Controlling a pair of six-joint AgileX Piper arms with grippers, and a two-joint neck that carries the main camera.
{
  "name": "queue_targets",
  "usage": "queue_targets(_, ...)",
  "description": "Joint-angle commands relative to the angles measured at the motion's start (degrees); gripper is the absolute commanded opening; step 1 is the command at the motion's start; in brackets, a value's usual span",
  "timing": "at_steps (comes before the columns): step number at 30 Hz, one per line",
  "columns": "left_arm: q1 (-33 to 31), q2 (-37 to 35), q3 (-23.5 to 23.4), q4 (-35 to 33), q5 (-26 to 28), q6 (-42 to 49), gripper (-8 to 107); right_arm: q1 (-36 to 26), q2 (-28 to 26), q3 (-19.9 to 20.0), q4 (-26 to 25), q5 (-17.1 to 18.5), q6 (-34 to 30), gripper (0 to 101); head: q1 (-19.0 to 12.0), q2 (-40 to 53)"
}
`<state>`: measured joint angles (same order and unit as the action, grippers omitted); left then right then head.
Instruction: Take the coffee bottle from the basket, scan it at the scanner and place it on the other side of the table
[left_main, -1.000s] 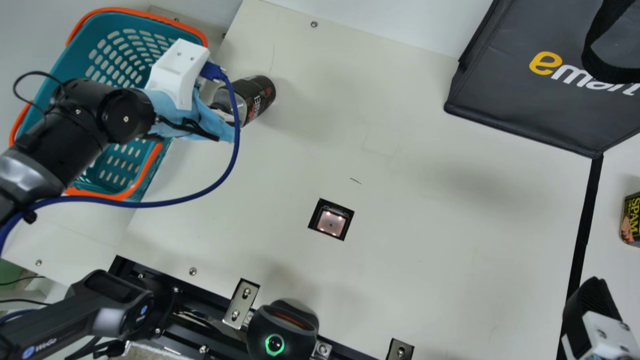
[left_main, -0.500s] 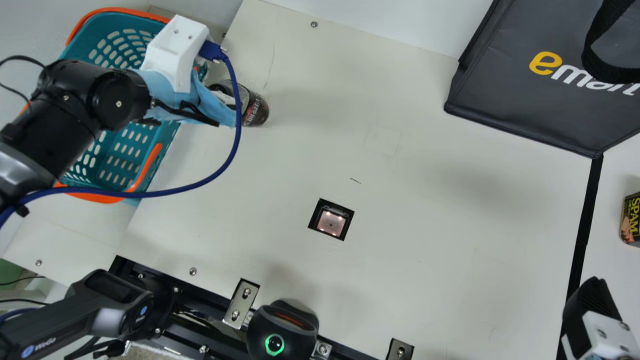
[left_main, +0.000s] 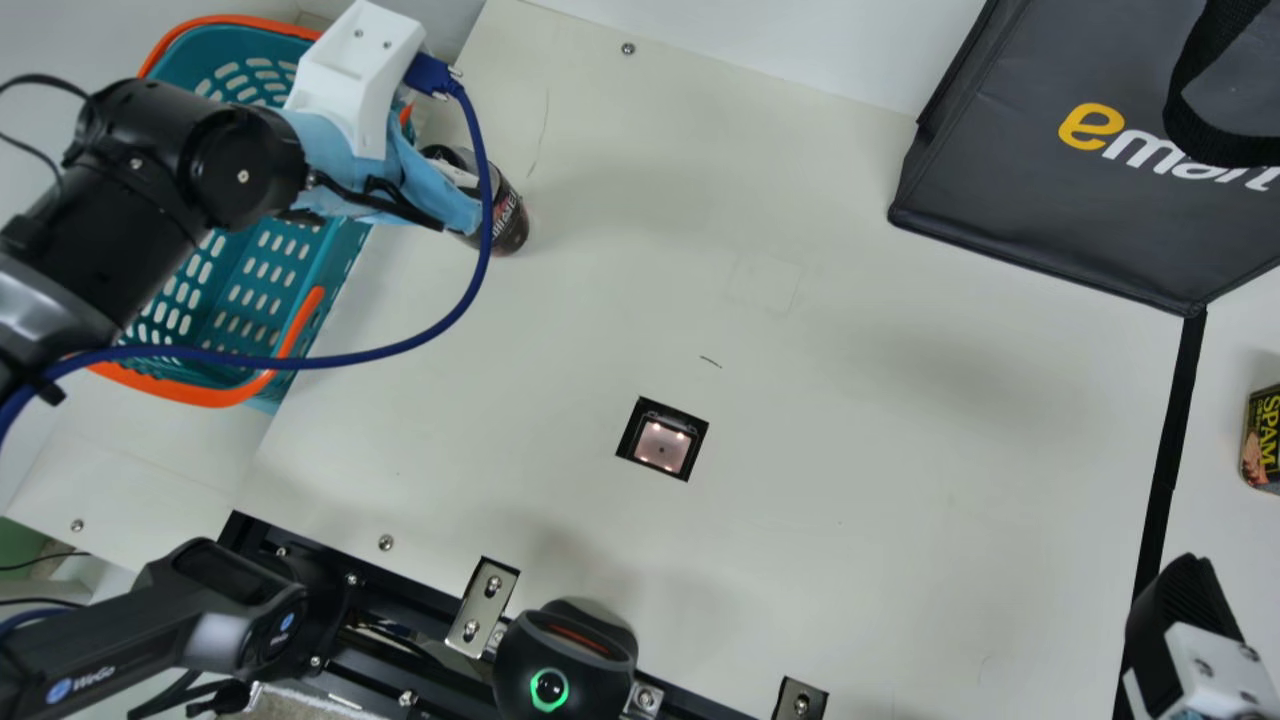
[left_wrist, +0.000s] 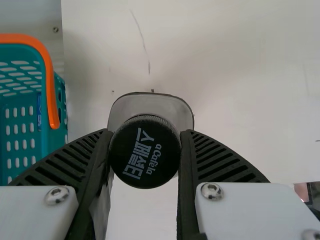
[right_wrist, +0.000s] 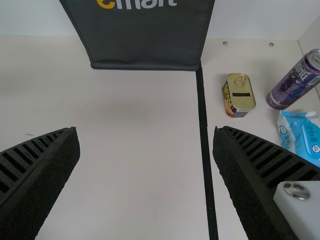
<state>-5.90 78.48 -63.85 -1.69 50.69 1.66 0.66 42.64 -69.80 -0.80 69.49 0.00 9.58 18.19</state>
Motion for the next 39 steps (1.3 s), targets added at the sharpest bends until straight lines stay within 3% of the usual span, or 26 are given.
queue_targets(1, -0.4, 0.8, -0.5, 0.4, 0.7, -0.8, -8, 0.0, 0.0, 0.0, 0.0, 0.0, 0.0, 95, -1.7, 0.2)
queue_targets(10, -2.1, 4.4, -3.7, 1.1, 2.7, -3.4, -8, 0.0, 0.0, 0.0, 0.0, 0.0, 0.0, 95, -1.7, 0.2)
queue_targets(28, -1.3, 6.6, -5.5, 0.0, 1.5, -5.3, 52, 0.0, 0.0, 0.0, 0.0, 0.1, 0.0, 95, -1.7, 0.2)
queue_targets(39, 1.3, 2.3, -5.2, -4.0, 0.5, -2.2, 89, 0.0, 0.0, 0.0, 0.0, 0.1, 0.0, 95, -1.7, 0.2)
